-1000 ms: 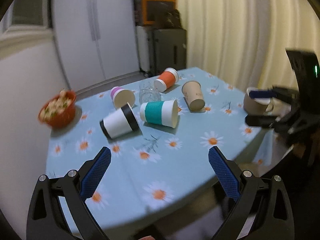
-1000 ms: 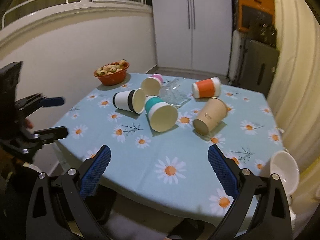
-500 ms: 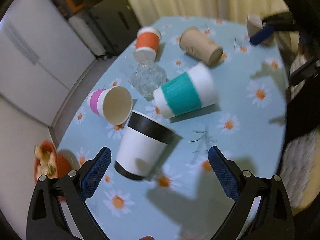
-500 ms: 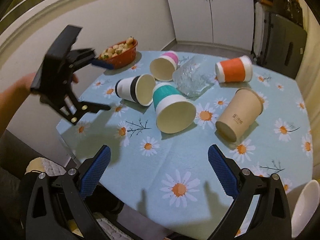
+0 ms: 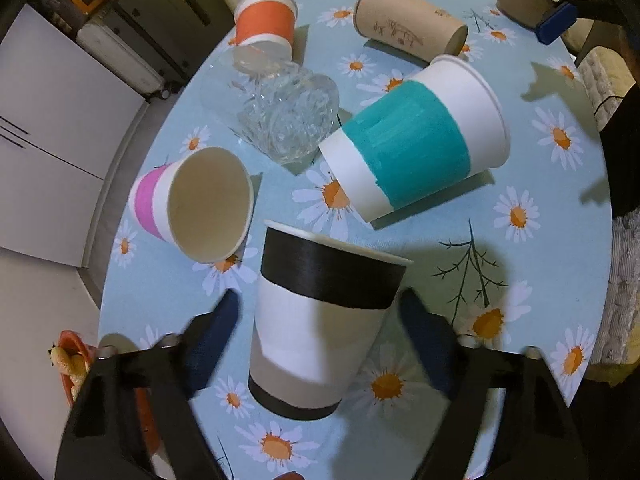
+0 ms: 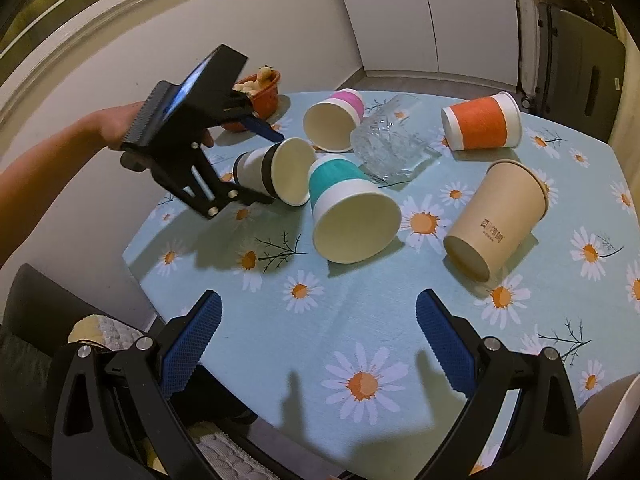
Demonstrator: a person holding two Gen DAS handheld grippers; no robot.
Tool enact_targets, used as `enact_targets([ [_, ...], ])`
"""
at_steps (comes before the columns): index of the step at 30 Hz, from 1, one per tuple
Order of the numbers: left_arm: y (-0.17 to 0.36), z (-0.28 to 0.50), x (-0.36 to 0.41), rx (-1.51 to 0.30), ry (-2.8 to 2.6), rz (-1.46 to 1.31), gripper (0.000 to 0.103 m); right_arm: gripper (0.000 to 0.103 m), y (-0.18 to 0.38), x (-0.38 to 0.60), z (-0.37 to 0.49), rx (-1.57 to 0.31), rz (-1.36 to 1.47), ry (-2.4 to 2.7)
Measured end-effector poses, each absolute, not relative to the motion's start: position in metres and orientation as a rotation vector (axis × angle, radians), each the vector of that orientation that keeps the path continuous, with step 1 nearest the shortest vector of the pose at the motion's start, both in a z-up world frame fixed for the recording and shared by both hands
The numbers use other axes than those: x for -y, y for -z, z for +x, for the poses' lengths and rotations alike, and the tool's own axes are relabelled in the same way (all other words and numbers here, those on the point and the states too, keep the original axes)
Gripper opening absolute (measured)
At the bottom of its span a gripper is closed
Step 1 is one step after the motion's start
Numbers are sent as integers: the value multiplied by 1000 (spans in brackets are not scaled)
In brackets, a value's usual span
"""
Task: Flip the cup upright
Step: 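Reach the left tool to the black-and-white cup and close around it, then lift the black-and-white cup with the left tool and rotate it upright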
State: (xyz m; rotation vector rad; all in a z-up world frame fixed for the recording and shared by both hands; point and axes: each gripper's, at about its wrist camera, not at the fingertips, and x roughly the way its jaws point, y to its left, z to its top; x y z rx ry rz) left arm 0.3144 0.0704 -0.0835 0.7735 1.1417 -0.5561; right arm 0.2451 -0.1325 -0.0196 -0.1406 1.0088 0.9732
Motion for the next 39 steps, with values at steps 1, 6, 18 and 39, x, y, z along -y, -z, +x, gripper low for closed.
enact_targets([
  [1,85,315,-70,-1149,559,783,70,97,20,133,245,-1010,-143,-972],
  [6,86,314,-68,-1163,568,792,68,97,19,135,243,-1007,-142,-979],
  [18,33,300,-64,-1179,468,613,67,97,4,159,242,-1021,-24,-975],
  [39,-23,218,-44,-1127,196,-286,67,97,-36,211,230,-1153,194,-980],
])
